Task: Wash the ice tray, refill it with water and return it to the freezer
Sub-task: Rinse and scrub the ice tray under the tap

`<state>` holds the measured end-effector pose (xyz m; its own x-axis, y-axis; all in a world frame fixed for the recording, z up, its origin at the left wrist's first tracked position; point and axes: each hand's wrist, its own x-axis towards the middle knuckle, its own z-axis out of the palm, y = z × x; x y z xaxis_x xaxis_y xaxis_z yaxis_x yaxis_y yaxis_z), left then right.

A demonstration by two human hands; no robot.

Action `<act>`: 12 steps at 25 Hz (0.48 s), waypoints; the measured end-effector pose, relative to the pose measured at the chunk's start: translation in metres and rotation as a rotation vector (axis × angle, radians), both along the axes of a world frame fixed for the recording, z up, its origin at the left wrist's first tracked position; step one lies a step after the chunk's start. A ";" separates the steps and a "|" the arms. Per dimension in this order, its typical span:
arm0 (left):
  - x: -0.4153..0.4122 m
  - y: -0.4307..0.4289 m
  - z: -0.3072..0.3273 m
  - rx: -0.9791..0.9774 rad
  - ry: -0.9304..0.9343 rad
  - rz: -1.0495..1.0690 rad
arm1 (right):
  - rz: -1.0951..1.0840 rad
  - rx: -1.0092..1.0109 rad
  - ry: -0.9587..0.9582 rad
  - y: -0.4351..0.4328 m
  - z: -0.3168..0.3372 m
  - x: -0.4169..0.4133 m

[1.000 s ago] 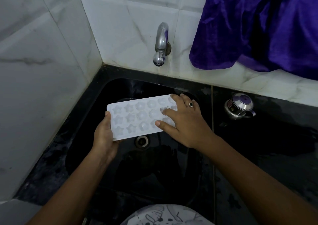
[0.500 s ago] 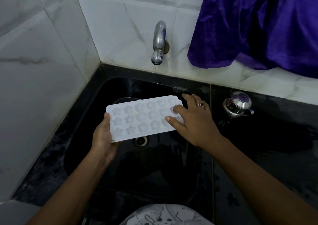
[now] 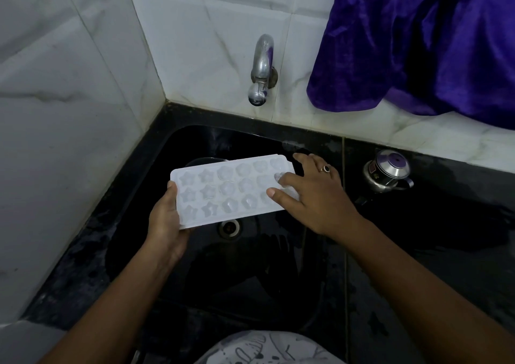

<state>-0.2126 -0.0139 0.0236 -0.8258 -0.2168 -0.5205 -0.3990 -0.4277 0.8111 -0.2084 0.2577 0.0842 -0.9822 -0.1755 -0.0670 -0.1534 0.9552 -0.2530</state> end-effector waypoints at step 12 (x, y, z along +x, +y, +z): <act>0.007 -0.006 0.009 0.010 0.008 -0.028 | -0.064 0.012 0.040 -0.014 0.005 0.010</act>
